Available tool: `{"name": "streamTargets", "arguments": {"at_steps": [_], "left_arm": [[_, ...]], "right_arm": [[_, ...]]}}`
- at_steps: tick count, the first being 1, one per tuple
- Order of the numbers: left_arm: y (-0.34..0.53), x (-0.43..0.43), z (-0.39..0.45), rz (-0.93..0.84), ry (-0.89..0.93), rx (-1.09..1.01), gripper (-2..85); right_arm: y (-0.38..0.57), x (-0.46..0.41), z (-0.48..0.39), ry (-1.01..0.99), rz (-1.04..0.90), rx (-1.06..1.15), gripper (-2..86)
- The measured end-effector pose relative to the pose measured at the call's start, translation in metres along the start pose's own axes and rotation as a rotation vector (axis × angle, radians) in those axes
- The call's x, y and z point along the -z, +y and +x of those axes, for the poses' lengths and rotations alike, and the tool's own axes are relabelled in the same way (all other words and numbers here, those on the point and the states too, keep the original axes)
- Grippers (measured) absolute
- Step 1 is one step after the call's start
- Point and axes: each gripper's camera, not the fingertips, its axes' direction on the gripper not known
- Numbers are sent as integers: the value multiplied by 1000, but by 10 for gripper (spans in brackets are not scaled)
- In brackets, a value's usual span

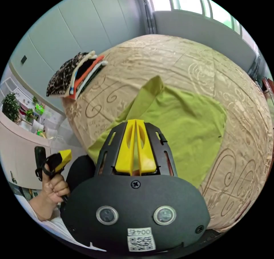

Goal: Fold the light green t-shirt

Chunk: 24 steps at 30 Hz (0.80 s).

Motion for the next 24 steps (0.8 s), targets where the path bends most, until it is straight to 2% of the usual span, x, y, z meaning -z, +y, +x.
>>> {"name": "streamTargets", "arguments": {"at_steps": [2,5,7,8,10,12,17,20,22,24], "left_arm": [[-9,-10,7,-22,-50,16,6],[-19,-7,24,-31,-102,13,6],[-23,0,35,-33,-130,13,5],[-25,4,38,-39,-151,23,5],[-26,6,38,-43,-161,64,4],[-27,4,36,-59,-142,116,4],[-23,6,54,-69,-155,169,10],[-21,3,61,-75,-145,191,23],[-20,-3,64,-88,-133,199,31],[-18,-7,65,-87,-114,213,42]], "right_arm": [[8,-38,-4,-32,-152,49,-5],[18,-21,1,-41,-71,28,-6],[36,12,3,-135,59,51,-7],[41,13,2,-155,58,58,-7],[52,-23,-7,-246,-129,154,-6],[58,-45,-3,-249,-206,140,-4],[83,2,32,-379,-28,37,9],[128,29,90,-386,50,-64,55],[181,43,153,-457,116,-210,105],[227,50,196,-515,188,-310,119]]}}
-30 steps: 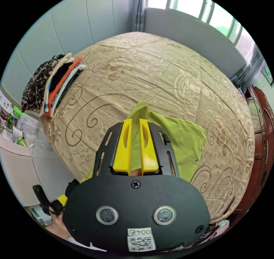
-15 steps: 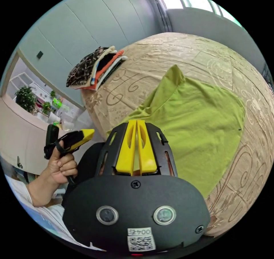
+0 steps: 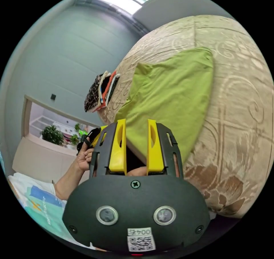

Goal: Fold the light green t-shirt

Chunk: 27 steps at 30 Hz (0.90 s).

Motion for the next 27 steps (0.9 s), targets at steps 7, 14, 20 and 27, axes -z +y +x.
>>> {"name": "streamTargets", "arguments": {"at_steps": [7,14,20,27], "left_arm": [[16,4,-16,41,79,74,73],[22,16,-3,27,111,45,76],[19,35,0,52,112,48,77],[26,45,-6,33,93,61,78]], "right_arm": [[100,73,136,-140,283,-313,121],[123,65,170,-266,349,-320,127],[145,49,179,-348,273,-299,123],[158,18,191,-480,195,-327,100]]}}
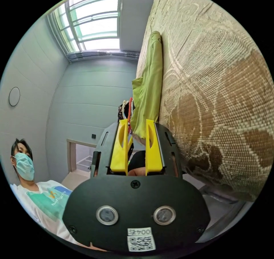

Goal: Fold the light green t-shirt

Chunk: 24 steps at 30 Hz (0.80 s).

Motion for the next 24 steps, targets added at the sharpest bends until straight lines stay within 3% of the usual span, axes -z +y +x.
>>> {"name": "streamTargets", "arguments": {"at_steps": [10,17,24], "left_arm": [[6,16,-17,-13,4,28,79],[16,11,-26,-72,4,14,81],[33,-5,-43,-160,4,10,93]], "right_arm": [[10,41,-3,217,20,5,115],[15,34,17,214,-81,-25,102],[-5,22,5,240,-100,-73,28]]}}
